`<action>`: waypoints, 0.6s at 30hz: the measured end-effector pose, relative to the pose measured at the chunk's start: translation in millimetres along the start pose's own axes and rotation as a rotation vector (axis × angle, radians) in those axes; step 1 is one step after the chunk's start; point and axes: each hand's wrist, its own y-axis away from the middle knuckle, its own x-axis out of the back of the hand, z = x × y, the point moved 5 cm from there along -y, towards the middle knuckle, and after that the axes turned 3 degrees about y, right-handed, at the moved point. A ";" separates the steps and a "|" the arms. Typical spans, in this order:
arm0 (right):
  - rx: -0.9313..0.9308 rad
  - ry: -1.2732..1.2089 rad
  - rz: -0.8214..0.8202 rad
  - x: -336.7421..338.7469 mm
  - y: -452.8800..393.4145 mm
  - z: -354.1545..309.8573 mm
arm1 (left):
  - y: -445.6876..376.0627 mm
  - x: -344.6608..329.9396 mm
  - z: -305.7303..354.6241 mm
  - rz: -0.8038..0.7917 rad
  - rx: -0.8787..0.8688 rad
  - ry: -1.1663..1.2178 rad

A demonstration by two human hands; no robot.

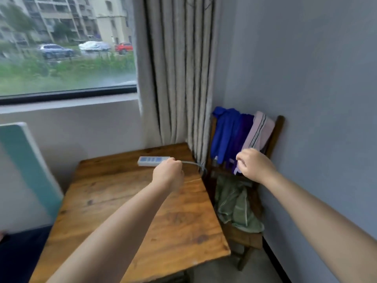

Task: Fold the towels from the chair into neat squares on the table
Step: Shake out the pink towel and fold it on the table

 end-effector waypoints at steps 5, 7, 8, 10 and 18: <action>-0.090 0.001 -0.021 -10.5 -56.1 59.5 | -99.5 4.0 27.3 0.009 -0.075 0.077; -0.179 0.034 -0.021 -5.7 -74.7 85.5 | -137.4 2.9 44.4 -0.009 -0.118 0.097; -0.213 0.035 -0.009 -3.9 -83.4 99.1 | -156.6 1.2 55.0 -0.015 -0.135 0.110; -0.293 0.028 -0.004 -3.6 -96.7 129.7 | -189.6 -3.6 78.2 -0.037 -0.155 0.168; -0.347 0.103 -0.017 -8.6 -173.5 264.5 | -304.2 -45.1 187.5 -0.150 -0.205 0.404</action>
